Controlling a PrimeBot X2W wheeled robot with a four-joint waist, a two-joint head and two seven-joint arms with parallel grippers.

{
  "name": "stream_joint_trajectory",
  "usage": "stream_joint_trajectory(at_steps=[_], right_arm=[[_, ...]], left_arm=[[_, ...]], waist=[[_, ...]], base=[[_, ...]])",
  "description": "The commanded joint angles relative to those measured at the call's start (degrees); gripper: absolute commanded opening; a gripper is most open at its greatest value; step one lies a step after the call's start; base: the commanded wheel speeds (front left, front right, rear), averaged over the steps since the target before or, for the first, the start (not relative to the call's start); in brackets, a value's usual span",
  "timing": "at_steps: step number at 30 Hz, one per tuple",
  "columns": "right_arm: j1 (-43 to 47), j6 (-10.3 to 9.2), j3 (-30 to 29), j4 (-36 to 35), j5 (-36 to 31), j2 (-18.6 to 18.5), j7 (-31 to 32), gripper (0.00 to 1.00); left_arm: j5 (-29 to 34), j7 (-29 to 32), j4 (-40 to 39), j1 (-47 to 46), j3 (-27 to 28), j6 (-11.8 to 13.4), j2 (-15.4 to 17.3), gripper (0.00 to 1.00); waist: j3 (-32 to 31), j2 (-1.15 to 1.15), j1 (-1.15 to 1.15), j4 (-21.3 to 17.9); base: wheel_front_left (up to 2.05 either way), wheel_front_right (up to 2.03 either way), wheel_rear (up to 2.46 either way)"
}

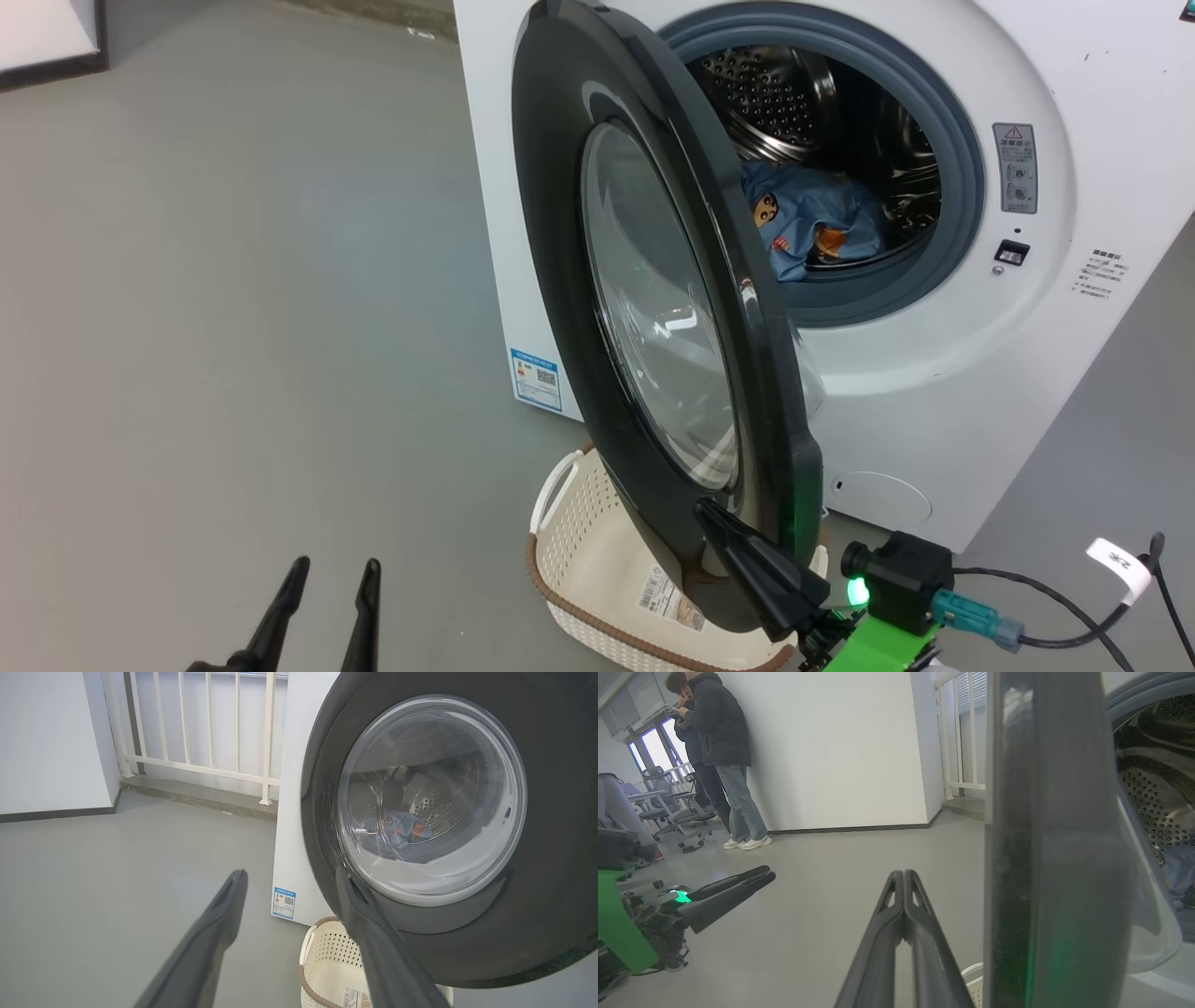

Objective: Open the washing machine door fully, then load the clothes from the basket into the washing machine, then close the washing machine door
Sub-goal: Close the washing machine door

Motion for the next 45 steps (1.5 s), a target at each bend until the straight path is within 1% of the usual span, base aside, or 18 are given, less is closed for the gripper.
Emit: stream_joint_trajectory(at_steps=[1, 5, 10, 16, 25, 26, 30, 35, 39, 45], right_arm=[[-2.32, 0.51, 1.20, -0.57, 0.83, 0.00, -0.26, 0.00], [-2.96, 0.51, 1.04, 1.04, 1.22, -0.12, -0.26, 0.00], [-3.18, 0.51, -1.17, 1.68, 1.15, -0.49, -0.26, 0.00], [-2.65, 0.51, -5.08, 1.66, 0.57, -1.39, -0.26, 0.00], [-2.95, 0.51, -12.93, 0.85, -0.73, -3.09, -0.26, 0.00], [-2.95, 0.51, -12.93, 0.85, -0.73, -3.09, -0.26, 0.00], [-4.55, 0.51, -16.36, 0.54, -0.64, -4.36, -0.26, 0.00], [-7.79, 0.51, -18.66, 0.84, 0.27, -6.34, -0.26, 0.00], [-11.93, 0.51, -19.43, 1.86, 1.44, -8.68, -0.26, 0.00], [-19.03, 0.51, -19.04, 3.86, 2.81, -12.65, -0.26, 0.00]], left_arm=[[-0.46, -0.69, -1.25, -2.73, 1.53, -0.17, 0.70, 1.00], [-0.43, -0.69, -1.36, -2.64, 1.39, -0.17, 0.95, 1.00], [-0.37, -0.69, -1.50, -2.68, 1.19, -0.17, 1.10, 1.00], [-0.24, -0.69, -1.78, -2.68, 0.99, -0.17, 1.23, 1.00], [-0.14, -0.69, -2.54, -3.54, 0.78, -0.18, 1.12, 1.00], [-0.14, -0.69, -2.54, -3.54, 0.78, -0.18, 1.12, 1.00], [0.11, -0.69, -3.22, -4.40, 1.01, -0.18, 0.65, 1.00], [0.40, -0.69, -4.27, -5.40, 1.44, -0.18, -0.15, 1.00], [0.62, -0.69, -5.16, -6.44, 1.48, -0.18, -0.79, 1.00], [0.84, -0.69, -6.10, -8.23, 1.23, -0.18, -1.48, 1.00]], waist=[[0.09, 0.00, 0.00, -0.02], [0.44, 0.00, 0.00, -0.23], [1.07, 0.00, 0.00, -0.60], [2.10, 0.00, 0.00, -1.05], [5.31, 0.00, 0.00, -1.39], [5.31, 0.00, 0.00, -1.39], [7.78, 0.00, 0.00, -1.58], [11.24, 0.00, 0.00, -2.16], [14.31, 0.00, 0.00, -2.68], [18.69, 0.00, 0.00, -3.01]], base=[[0.00, 0.00, 0.00], [0.00, 0.00, 0.00], [0.00, 0.00, 0.00], [0.00, 0.00, 0.00], [0.00, 0.00, 0.00], [0.00, 0.00, 0.00], [0.00, 0.00, 0.00], [0.00, 0.00, 0.00], [0.00, 0.00, 0.00], [0.00, 0.00, 0.00]])
